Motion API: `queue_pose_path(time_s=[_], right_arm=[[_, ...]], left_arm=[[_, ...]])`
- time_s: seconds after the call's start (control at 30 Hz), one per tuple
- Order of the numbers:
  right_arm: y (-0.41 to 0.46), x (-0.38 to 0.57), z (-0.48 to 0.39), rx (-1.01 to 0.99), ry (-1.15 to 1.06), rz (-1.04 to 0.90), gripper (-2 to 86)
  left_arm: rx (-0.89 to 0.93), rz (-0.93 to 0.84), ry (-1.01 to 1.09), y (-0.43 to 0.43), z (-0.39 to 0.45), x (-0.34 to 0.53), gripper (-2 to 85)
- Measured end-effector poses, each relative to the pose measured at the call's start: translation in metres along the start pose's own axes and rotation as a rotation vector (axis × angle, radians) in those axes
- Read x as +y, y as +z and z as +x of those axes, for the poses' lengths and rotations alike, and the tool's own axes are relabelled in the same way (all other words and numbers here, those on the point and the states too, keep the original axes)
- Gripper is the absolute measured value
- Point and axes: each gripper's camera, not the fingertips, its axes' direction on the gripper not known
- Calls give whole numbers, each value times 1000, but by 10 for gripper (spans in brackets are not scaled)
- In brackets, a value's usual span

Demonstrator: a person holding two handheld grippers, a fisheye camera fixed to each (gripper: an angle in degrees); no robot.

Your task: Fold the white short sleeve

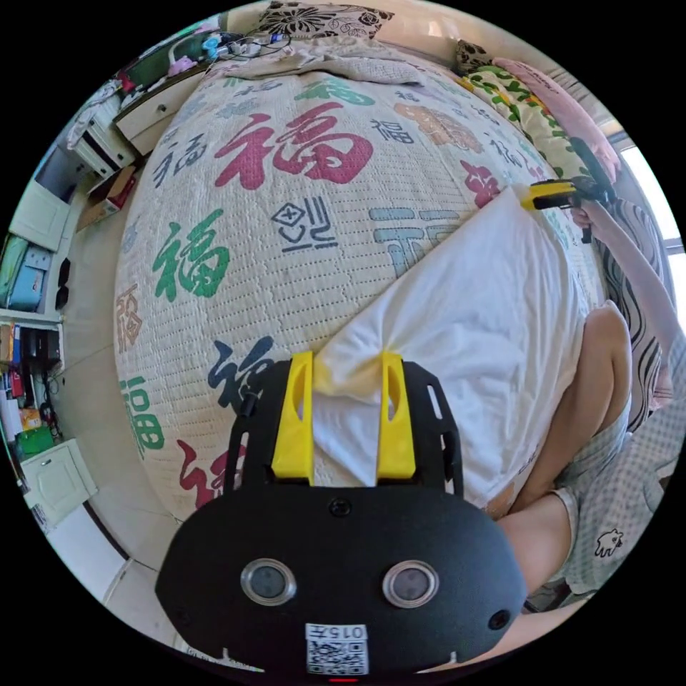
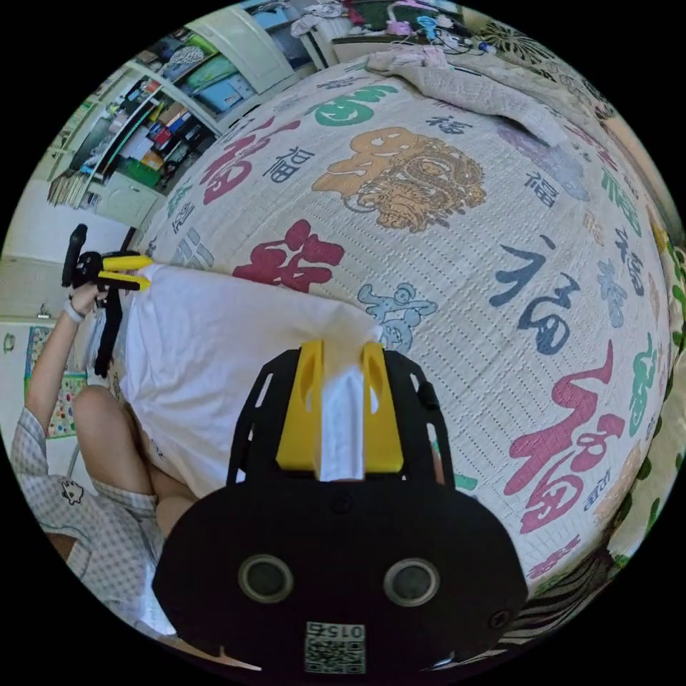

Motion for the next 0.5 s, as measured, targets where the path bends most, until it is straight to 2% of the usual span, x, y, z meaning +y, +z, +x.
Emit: queue_pose_path(time_s=[0.1,0.17,0.3,0.4,0.5], right_arm=[[1,-3,-15,-38,-47,-56,30],[-13,-3,-21,-47,-64,-19,14],[-35,-8,-26,-49,-58,33,5],[-53,-25,-33,30,-46,108,8],[-69,-54,-31,64,15,215,31]], left_arm=[[94,-2,56,-5,2,5,48],[23,1,113,-17,10,9,28],[4,63,130,-47,9,9,22],[-51,146,102,-76,-3,-1,25],[-100,260,-22,-100,-24,-19,38]])
